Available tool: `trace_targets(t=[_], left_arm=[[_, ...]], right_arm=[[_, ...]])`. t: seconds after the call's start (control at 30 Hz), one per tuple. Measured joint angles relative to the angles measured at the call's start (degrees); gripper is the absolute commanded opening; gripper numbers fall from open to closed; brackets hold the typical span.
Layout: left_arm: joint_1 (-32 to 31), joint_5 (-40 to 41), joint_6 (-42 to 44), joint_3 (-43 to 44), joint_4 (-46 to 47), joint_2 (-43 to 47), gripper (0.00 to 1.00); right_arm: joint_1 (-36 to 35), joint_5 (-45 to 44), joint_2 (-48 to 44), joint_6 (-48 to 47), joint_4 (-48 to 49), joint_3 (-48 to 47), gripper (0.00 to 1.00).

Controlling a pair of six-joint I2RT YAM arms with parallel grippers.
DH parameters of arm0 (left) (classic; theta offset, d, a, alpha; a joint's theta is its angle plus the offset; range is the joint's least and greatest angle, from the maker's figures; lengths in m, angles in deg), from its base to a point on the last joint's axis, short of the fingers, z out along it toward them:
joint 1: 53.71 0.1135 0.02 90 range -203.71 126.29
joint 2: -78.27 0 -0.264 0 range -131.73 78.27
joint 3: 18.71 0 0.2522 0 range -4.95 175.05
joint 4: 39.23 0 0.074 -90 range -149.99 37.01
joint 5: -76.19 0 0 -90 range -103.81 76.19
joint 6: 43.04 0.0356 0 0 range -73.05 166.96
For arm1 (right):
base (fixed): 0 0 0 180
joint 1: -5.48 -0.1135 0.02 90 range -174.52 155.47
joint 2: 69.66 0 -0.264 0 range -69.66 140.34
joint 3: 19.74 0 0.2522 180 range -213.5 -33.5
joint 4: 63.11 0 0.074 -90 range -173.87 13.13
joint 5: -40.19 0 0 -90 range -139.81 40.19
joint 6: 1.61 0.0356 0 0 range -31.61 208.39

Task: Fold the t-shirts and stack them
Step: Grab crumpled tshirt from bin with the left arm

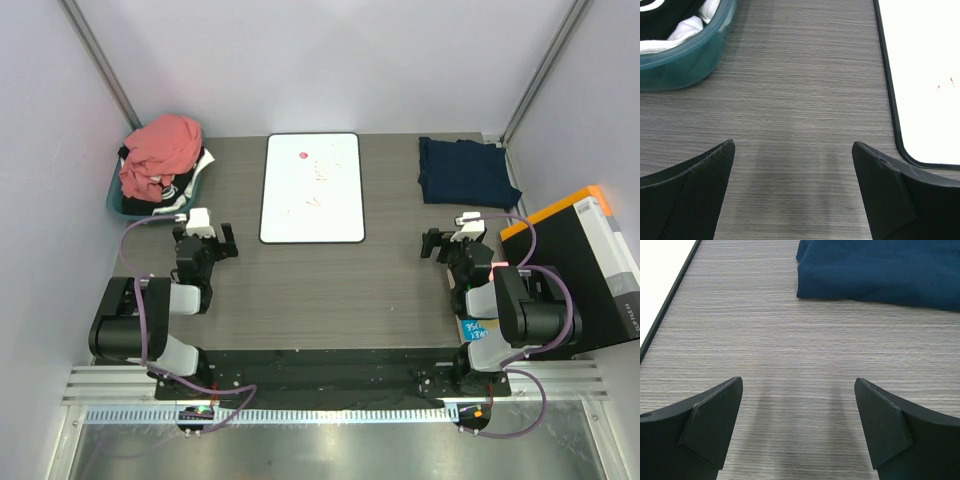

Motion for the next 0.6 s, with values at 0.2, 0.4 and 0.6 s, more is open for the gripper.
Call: trace_targets(t=[0.2,0.4,0.6], left_arm=[[0.98,-12.57,4.33,3.96,-12.81,5.46,1.00],[0.94,-20.50,12.02,35.78,-48.59,8.66,1.00],[1.22,-14.47,19.78,72.76,-74.47,-8.00,0.95]], right_arm=[[-0.02,0.46,-2.45,0.02,-2.69,0.00,1.00],[0.04,6.58,-13.55,-4.33,-37.42,-19.78,1.00],[0.00,15.23,0.83,-12.22,-76.08,-63.63,1.00]])
